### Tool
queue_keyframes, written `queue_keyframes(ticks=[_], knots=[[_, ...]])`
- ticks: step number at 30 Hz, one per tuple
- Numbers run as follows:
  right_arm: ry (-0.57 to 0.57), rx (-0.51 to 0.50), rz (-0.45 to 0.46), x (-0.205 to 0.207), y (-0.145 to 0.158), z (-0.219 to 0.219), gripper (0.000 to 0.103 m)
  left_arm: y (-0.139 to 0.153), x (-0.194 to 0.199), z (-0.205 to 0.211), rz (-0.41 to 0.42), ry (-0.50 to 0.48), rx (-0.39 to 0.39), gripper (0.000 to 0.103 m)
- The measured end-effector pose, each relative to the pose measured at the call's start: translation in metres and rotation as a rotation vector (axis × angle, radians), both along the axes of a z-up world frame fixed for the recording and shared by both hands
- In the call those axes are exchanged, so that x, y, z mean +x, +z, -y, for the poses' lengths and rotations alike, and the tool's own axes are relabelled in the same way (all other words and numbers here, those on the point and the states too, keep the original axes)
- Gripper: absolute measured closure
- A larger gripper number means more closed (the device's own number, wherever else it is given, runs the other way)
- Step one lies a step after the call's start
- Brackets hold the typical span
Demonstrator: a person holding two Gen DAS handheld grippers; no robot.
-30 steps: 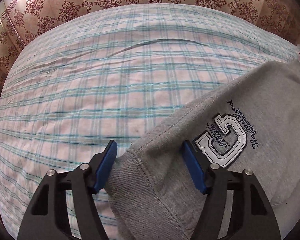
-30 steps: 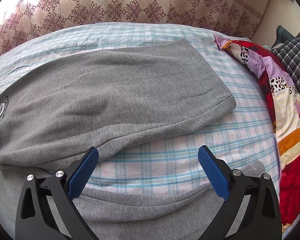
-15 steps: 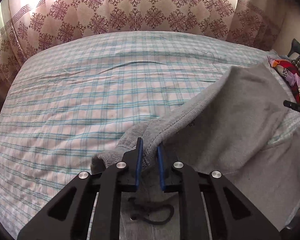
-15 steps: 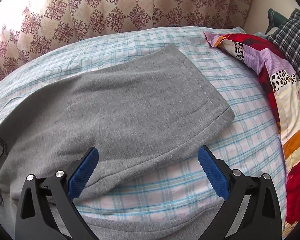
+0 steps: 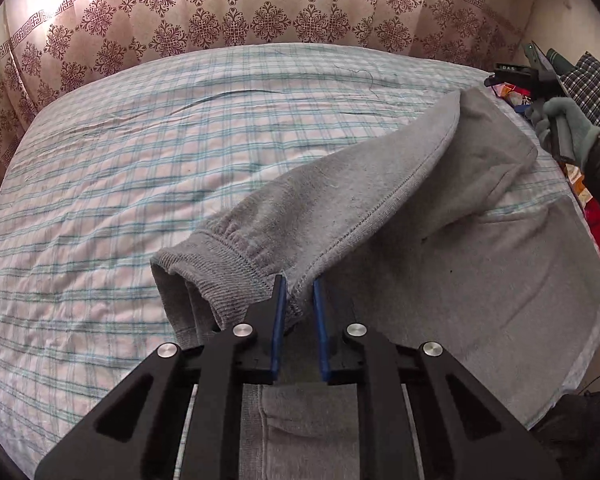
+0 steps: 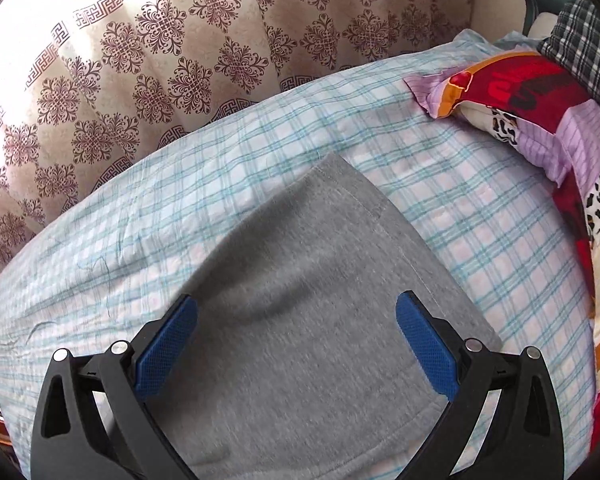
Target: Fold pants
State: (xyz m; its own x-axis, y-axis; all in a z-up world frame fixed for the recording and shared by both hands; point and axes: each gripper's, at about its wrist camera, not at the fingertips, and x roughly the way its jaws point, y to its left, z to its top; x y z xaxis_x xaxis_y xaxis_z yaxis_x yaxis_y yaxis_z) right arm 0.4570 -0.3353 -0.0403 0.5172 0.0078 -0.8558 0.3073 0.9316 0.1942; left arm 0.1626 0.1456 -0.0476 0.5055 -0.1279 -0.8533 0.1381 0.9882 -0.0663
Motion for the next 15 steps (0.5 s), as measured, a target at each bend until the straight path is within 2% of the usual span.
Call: queue_keyframes(ticks=[3, 7, 13, 14, 15], knots=[[-0.041, 0.045, -0.031, 0.033, -0.008, 0.005, 0.005, -0.003, -0.007, -0.004, -0.011, 0.016, -0.005, 0.089], [-0.094, 0.050, -0.083, 0.070, -0.028, 0.008, 0.005, -0.005, -0.014, -0.018, -0.024, 0.056, -0.016, 0.090], [-0.121, -0.052, -0.154, 0.112, -0.054, -0.001, 0.005, -0.004, -0.011, -0.023, -0.019, 0.056, -0.037, 0.090], [-0.121, -0.068, -0.165, 0.117, -0.058, -0.002, 0.006, -0.005, -0.008, -0.021, -0.024, 0.049, -0.056, 0.087], [-0.122, -0.092, -0.176, 0.120, -0.062, -0.002, 0.008, -0.006, -0.006, -0.019, -0.032, 0.045, -0.073, 0.080]])
